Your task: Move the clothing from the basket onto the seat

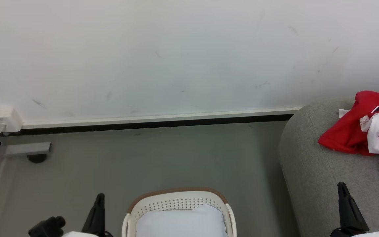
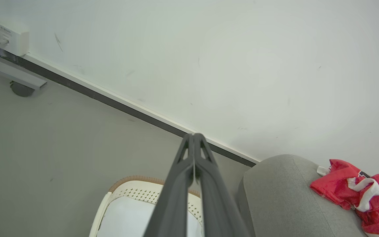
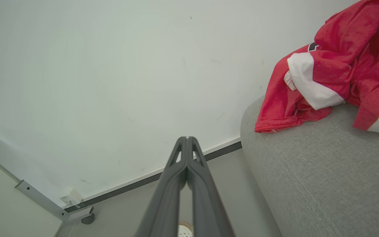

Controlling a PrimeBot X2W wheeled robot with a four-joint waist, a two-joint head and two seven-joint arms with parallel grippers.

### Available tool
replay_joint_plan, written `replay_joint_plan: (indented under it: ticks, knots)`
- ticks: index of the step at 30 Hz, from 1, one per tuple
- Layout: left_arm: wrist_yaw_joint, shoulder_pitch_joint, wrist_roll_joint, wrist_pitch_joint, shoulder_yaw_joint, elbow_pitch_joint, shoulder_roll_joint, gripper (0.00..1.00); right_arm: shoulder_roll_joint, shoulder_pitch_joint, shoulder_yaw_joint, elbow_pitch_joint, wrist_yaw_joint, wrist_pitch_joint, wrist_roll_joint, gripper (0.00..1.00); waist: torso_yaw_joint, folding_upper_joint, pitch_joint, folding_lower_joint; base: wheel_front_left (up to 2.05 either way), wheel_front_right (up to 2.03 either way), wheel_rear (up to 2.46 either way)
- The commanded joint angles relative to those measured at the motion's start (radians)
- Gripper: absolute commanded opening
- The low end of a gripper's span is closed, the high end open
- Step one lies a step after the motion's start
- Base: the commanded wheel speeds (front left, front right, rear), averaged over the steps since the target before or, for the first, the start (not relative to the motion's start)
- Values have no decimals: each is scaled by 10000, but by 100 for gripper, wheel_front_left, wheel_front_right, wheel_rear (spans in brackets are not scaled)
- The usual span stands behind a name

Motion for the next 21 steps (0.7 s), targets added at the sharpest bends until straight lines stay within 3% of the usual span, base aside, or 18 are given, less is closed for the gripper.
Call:
replay_joint_plan:
  ticks: [1,21]
  knots:
    - [-7,-250,-457,82,83,-181,45,0,-25,-286,-99,-107,-4,87,379,0,1,-1,0,0,0,0,0]
    - [-13,-368,-3286,836,407,-323,58,0,83,-493,-481,76,-8,791,2966,0,15,-1,3,0,0,0,0]
